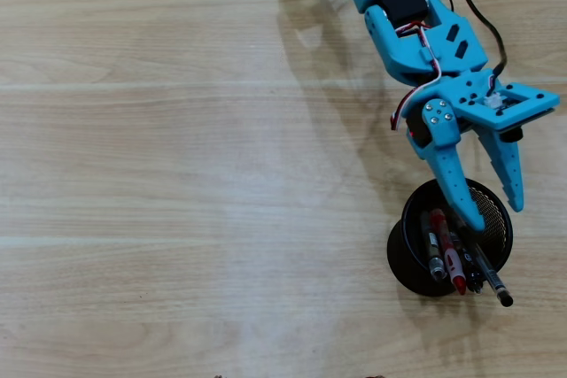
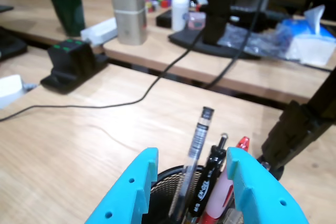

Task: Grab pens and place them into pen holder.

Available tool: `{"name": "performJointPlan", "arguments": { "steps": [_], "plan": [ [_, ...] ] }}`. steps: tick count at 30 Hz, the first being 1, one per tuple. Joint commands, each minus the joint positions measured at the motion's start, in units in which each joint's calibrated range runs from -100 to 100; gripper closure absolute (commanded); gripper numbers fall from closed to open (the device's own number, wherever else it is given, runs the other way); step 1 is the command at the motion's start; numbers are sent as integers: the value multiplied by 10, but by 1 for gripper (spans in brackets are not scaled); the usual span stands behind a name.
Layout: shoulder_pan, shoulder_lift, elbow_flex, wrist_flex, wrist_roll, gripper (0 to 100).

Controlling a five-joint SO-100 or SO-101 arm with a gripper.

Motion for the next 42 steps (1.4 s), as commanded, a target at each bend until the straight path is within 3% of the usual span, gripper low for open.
{"name": "performJointPlan", "arguments": {
  "steps": [1,5,9,16,21,25,30,33,39,42],
  "plan": [
    [-8,-62,-11,-7,36,84],
    [-10,-111,-2,-2,66,84],
    [-15,-188,2,93,120,88],
    [-31,-439,79,503,256,89],
    [4,-658,299,739,348,89],
    [67,-901,562,867,374,89],
    [113,-1128,791,906,369,89],
    [85,-1254,868,906,363,89],
    [42,-1226,859,912,362,98],
    [43,-1252,861,910,362,97]
  ]
}}
